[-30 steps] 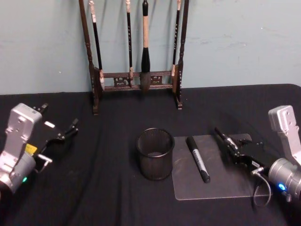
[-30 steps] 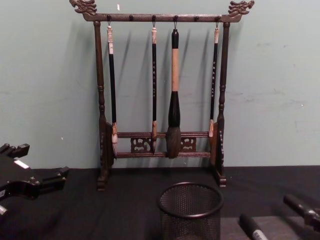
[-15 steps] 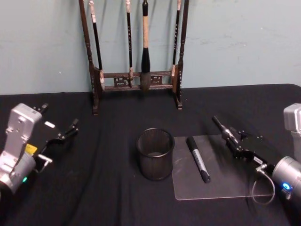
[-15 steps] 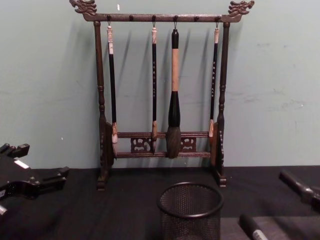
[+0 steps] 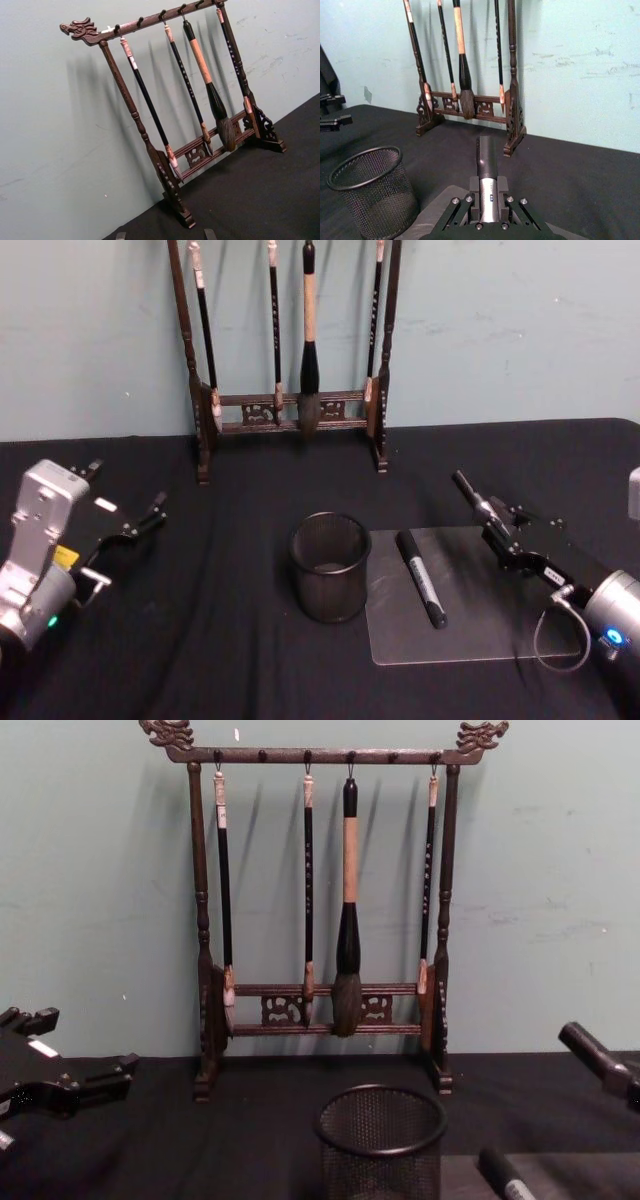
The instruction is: Pick up the water-based marker from the table and place it into the pen holder.
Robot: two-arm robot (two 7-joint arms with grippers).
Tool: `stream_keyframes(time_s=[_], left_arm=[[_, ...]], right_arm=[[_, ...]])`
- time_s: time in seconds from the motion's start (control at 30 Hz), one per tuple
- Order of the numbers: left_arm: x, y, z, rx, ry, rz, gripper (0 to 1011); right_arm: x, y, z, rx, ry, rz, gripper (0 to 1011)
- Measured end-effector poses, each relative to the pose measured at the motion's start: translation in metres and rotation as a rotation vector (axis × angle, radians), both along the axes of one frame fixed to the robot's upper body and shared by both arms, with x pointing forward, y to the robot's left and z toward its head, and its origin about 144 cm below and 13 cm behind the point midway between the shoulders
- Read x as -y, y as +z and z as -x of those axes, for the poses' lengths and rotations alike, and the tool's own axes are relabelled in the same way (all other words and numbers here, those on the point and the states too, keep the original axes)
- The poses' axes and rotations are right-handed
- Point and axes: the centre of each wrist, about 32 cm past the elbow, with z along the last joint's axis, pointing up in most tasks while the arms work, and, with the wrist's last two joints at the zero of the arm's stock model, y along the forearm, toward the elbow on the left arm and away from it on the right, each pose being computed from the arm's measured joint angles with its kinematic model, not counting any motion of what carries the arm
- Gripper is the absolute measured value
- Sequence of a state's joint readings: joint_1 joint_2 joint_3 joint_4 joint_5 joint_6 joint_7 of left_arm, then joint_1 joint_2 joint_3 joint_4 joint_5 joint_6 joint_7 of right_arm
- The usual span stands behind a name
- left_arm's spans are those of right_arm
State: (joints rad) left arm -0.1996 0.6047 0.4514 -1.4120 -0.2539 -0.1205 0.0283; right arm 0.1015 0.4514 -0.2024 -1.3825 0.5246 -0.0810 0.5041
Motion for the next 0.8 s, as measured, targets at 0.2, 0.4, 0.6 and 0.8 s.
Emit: stream_keyframes(time_s=[0.2, 0.4, 0.6, 0.8], left_arm=[[0.0, 0.0, 0.0, 0.0, 0.0, 0.0, 1009], [0.0, 0.0, 0.0, 0.0, 0.0, 0.0, 1009], [0.0, 0.0, 0.0, 0.0, 0.0, 0.0, 1009], [0.0, 0.0, 0.0, 0.0, 0.0, 0.0, 1009]], right_arm=[[0.0, 0.001, 0.001, 0.026, 0.005, 0.004, 204], [-0.005, 0.005, 0.003, 0.064, 0.018, 0.042, 204], [-0.01, 0.009, 0.003, 0.085, 0.039, 0.07, 204], [-0.014, 0.014, 0.0, 0.096, 0.05, 0.079, 204]])
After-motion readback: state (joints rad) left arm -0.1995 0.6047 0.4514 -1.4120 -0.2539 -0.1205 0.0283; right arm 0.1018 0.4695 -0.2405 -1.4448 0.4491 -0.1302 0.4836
